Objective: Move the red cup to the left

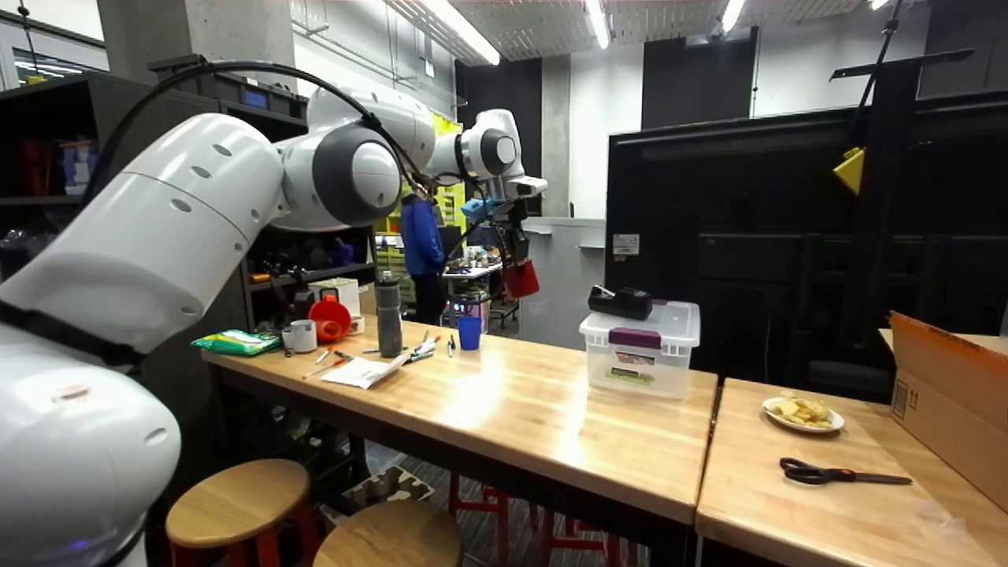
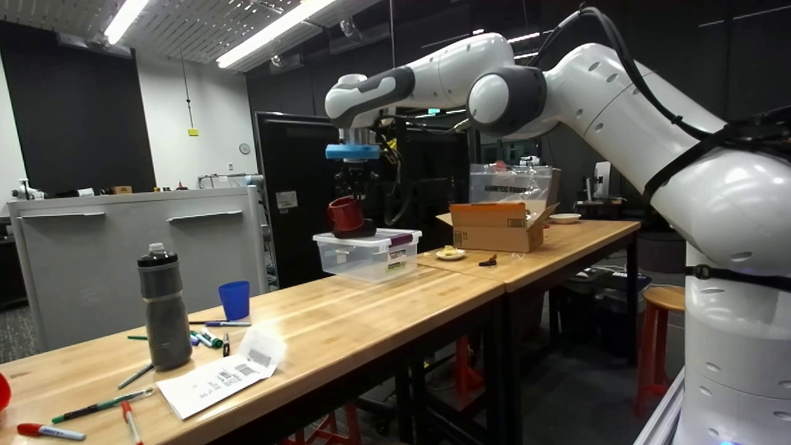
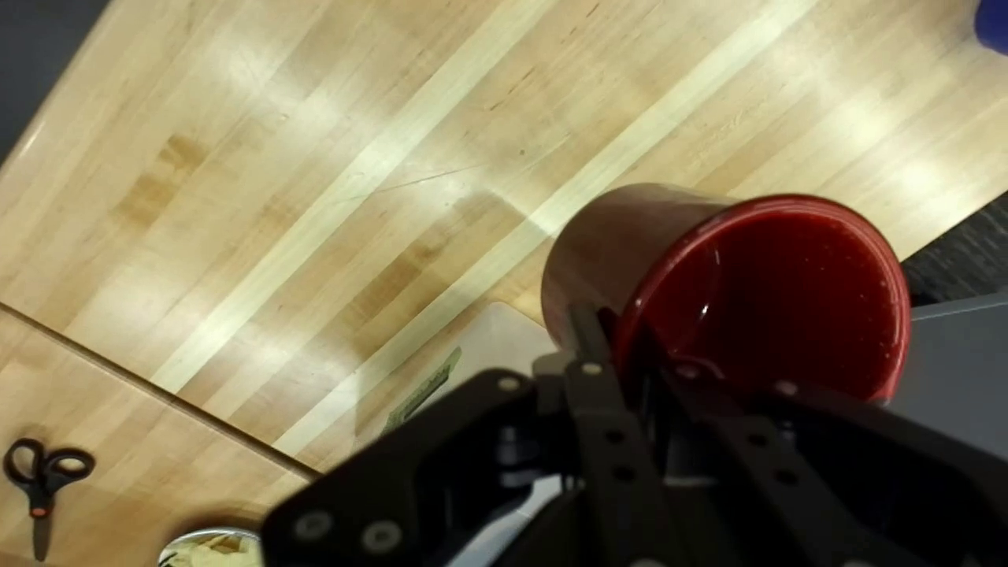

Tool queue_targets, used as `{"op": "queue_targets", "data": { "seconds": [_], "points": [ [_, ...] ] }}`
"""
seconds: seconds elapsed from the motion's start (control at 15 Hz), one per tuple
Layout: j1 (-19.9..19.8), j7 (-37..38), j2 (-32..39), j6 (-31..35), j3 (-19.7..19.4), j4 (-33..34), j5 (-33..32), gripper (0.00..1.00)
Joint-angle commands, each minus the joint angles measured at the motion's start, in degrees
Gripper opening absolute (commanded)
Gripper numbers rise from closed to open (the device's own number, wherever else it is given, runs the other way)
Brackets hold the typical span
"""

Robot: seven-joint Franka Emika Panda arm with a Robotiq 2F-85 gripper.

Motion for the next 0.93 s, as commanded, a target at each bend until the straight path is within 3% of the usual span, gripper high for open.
{"op": "queue_targets", "data": {
  "seconds": [0.0, 0.27, 0.33, 0.4, 0.87],
  "points": [
    [0.7, -3.2, -0.5, 0.1, 0.0, -0.9, -1.3, 0.02],
    [1.4, -6.5, -2.1, 2.0, -0.2, -6.3, -2.9, 0.02],
    [0.6, -4.7, 0.1, 0.9, 0.0, -2.5, -1.5, 0.02],
    [0.6, -4.9, 0.2, 1.0, 0.0, -3.0, -1.5, 0.09],
    [0.4, -4.9, 0.5, 1.0, 0.0, -2.9, -1.5, 0.09]
  ]
}}
